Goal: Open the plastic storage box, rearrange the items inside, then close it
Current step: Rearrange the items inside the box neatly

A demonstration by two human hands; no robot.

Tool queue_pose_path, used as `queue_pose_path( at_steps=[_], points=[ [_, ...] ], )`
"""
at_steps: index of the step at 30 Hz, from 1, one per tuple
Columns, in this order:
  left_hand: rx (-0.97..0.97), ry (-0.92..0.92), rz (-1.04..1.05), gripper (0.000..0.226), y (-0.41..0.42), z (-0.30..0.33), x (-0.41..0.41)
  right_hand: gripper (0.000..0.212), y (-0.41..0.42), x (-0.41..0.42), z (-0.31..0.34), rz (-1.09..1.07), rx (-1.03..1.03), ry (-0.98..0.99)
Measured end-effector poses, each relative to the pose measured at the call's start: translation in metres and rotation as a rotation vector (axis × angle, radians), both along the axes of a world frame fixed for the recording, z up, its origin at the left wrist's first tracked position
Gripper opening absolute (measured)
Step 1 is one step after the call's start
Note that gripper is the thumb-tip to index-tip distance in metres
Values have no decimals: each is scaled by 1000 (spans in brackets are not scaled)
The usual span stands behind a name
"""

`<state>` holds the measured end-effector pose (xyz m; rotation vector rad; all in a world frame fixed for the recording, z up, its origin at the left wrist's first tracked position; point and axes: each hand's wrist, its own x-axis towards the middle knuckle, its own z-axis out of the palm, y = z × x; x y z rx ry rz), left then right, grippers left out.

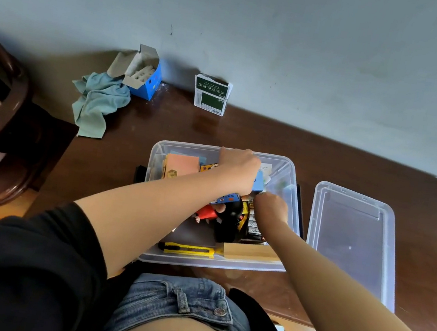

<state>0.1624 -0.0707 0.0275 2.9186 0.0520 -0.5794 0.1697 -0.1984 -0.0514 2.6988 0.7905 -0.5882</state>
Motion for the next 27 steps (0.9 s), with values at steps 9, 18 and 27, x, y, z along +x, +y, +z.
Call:
queue_pose_path(
  at_steps=[9, 18, 27],
  points=[
    [6, -54, -1, 16, 5, -4, -3, 27, -5, -5, 0, -51, 59, 96],
    [-273, -156, -68, 33, 29, -10, -18, 14, 4, -8, 39, -11, -110, 288],
    [-479, -421, 81, 18, 87, -10, -80, 26, 44, -70, 114, 349, 402, 544]
  ],
)
